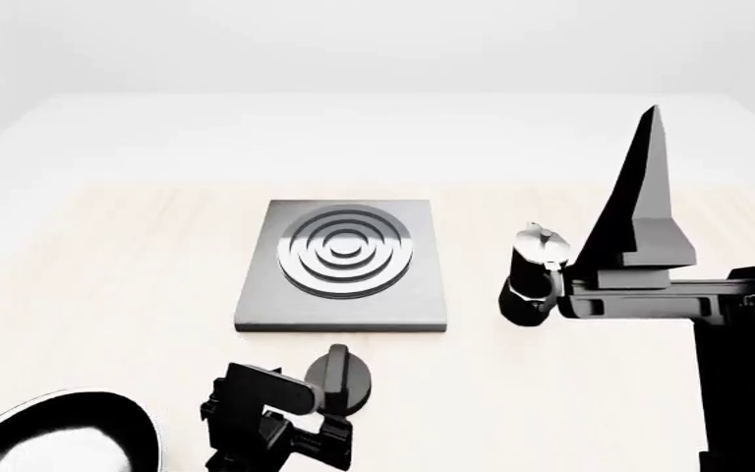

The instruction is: Turn on the stove and put the moka pot on it.

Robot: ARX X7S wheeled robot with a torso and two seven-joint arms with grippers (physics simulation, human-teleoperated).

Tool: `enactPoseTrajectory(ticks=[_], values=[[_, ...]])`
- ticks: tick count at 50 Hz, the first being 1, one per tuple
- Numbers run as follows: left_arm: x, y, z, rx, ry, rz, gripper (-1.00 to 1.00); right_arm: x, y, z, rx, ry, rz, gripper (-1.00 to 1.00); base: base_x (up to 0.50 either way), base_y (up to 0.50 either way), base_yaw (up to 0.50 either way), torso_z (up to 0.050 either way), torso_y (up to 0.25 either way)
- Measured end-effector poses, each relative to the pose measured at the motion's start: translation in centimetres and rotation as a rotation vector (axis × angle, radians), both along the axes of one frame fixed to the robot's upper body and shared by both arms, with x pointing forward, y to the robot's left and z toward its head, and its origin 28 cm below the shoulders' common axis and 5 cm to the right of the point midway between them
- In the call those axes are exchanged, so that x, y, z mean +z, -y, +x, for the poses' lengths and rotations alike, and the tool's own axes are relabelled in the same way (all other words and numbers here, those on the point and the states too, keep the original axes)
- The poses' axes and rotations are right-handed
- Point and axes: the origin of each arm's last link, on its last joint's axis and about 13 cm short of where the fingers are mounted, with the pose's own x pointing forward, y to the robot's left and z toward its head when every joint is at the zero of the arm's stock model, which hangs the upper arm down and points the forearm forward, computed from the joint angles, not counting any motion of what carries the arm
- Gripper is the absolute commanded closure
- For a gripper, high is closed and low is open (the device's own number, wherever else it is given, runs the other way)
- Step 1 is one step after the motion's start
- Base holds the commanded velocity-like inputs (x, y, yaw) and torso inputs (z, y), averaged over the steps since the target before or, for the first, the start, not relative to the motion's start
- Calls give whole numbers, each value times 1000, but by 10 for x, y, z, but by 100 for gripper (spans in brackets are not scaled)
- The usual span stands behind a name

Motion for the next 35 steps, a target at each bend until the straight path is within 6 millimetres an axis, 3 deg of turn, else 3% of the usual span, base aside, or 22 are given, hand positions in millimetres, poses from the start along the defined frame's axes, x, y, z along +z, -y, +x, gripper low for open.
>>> enactPoseTrajectory(ticks=[35], values=[[-8,15,9,-63,-5,-51,-100,-2,0,0,1,-6,-1,-100,0,0,0,0,0]])
